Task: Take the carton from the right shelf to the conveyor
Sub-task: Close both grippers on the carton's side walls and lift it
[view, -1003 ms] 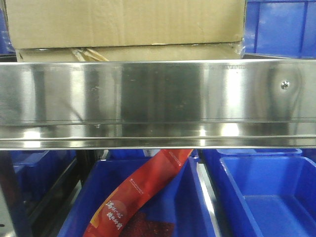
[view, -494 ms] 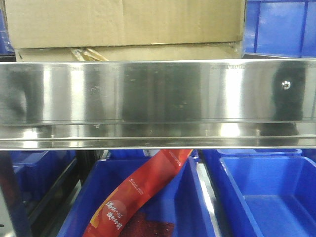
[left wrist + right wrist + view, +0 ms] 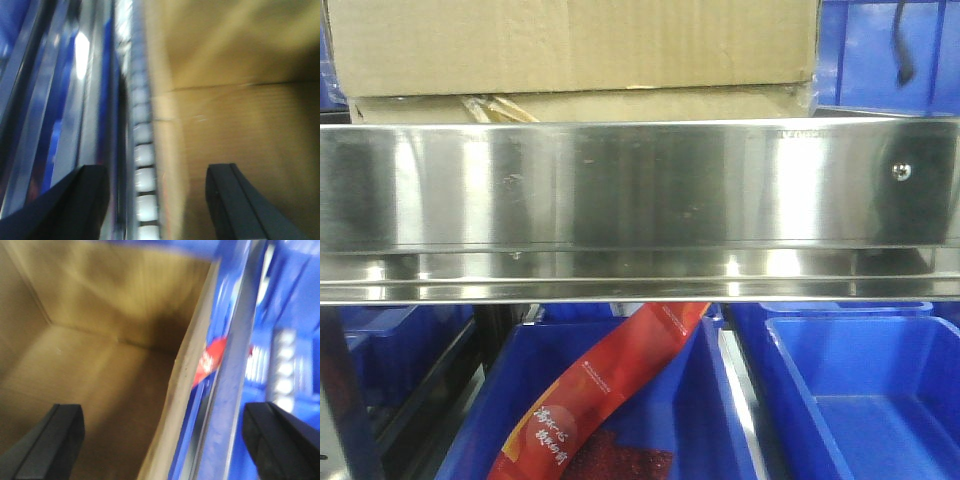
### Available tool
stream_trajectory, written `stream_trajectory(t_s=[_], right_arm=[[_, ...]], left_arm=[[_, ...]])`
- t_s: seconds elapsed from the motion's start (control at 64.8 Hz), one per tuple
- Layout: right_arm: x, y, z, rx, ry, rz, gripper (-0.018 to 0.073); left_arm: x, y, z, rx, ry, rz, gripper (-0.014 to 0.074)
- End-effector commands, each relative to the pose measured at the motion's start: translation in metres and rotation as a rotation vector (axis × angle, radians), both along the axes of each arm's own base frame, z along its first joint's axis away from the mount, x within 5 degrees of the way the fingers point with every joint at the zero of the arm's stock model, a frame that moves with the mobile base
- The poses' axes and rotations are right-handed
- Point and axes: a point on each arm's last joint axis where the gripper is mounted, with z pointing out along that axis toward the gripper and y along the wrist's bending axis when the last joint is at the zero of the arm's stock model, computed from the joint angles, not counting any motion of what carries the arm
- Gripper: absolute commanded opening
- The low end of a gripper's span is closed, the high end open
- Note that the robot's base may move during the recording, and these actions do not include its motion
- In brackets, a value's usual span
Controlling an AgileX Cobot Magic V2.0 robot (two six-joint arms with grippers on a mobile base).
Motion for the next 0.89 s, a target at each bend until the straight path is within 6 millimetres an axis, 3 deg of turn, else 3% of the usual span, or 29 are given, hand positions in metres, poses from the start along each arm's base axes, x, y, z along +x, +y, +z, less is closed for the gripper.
stream_trajectory(t_s=[0.0, 0.077, 0.154, 0.247, 0.339, 0.417, 0.586, 0.741, 0.88], right_arm=[[0.008, 0.003, -0.008, -0.010, 0.014, 0.002, 0.0517], [0.015, 0.006, -0.019, -0.019, 0.040, 0.003, 0.0503], [0.018, 0.007, -0.023, -0.025, 0.056, 0.004, 0.0410], [0.018, 0.007, -0.025, -0.027, 0.062, 0.004, 0.0165], [0.018, 0.007, -0.025, -0.031, 0.070, 0.005, -0.0101], [0.017, 0.007, -0.026, -0.032, 0.081, 0.004, -0.0054], [0.009, 0.004, -0.018, -0.033, 0.080, 0.007, -0.0066], [-0.015, -0.004, 0.012, -0.010, 0.011, 0.008, -0.0066], [-0.052, -0.017, 0.050, 0.020, -0.080, 0.009, -0.0066]], left_arm=[[0.006, -0.002, -0.003, -0.029, -0.007, -0.002, 0.0340], [0.009, -0.005, -0.007, -0.049, 0.005, -0.010, 0.0337], [0.010, -0.005, -0.010, -0.050, 0.027, -0.009, 0.0306], [0.010, -0.005, -0.012, -0.047, 0.042, -0.008, 0.0177], [0.010, -0.005, -0.012, -0.047, 0.042, -0.008, -0.0027], [0.010, -0.005, -0.012, -0.047, 0.042, -0.008, -0.0001], [0.003, -0.004, -0.004, -0.050, 0.039, -0.005, -0.0019], [-0.017, -0.005, 0.022, -0.055, 0.001, -0.014, -0.0019], [-0.047, -0.011, 0.052, -0.051, -0.089, -0.049, -0.0019]])
